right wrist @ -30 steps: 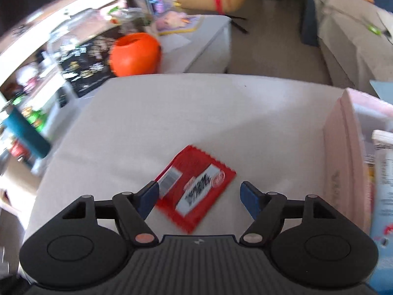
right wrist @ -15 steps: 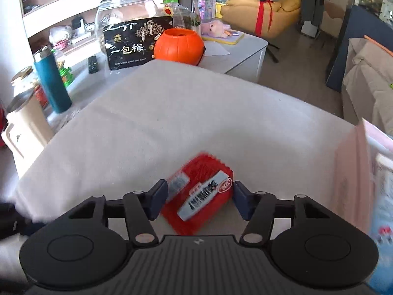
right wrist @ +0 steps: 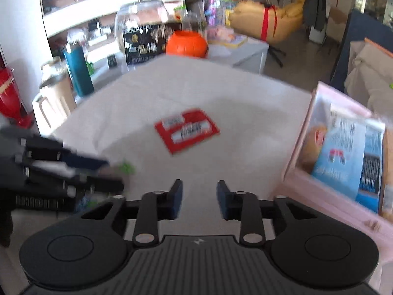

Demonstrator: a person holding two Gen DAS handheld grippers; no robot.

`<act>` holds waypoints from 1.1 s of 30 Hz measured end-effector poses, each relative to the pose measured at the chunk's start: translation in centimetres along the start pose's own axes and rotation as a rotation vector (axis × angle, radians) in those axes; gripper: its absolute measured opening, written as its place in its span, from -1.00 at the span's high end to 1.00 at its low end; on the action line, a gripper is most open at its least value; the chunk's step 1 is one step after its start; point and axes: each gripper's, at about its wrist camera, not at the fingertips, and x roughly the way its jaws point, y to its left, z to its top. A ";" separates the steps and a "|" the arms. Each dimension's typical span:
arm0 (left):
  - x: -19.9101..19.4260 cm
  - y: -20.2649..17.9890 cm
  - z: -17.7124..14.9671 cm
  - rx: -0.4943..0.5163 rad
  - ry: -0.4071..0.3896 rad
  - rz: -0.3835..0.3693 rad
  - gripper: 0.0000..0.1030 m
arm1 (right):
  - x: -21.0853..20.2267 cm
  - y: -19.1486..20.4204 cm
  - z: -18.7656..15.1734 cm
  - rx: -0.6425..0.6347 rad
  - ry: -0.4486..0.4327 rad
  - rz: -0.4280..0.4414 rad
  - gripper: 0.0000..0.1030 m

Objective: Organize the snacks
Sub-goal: 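Lift the red packet with the right tool while the left holds the lollipop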

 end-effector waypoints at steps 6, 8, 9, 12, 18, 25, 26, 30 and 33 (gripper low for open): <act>-1.3 2.2 -1.0 -0.072 0.001 -0.029 0.22 | 5.0 1.4 3.9 -0.024 -0.018 0.013 -0.44; -1.5 2.5 -1.2 -0.092 0.003 -0.048 0.24 | 7.6 1.9 4.9 -0.061 0.007 -0.008 -0.47; -1.6 2.7 -1.2 -0.096 0.006 -0.060 0.24 | 8.9 2.1 5.3 -0.078 0.032 -0.017 -0.51; -1.9 3.1 -1.6 -0.095 0.015 -0.108 0.24 | 10.2 1.7 5.6 -0.070 0.023 -0.021 -0.75; -1.8 3.0 -1.7 -0.082 0.007 -0.121 0.23 | 8.0 1.0 4.4 -0.054 0.062 0.021 -0.25; -1.0 0.9 -1.6 -0.035 0.021 -0.142 0.24 | 1.6 0.6 -1.1 -0.020 0.066 0.046 -0.16; -0.8 0.5 -1.6 -0.027 0.025 -0.150 0.24 | 0.3 0.2 -2.1 -0.005 0.052 0.032 -0.16; 0.6 -2.8 -1.1 0.038 0.050 -0.192 0.24 | -3.9 -1.7 -5.7 0.016 0.018 -0.069 -0.24; 1.7 -5.8 -0.7 0.101 0.066 -0.206 0.23 | -5.5 -2.7 -8.3 0.019 0.044 -0.144 -0.44</act>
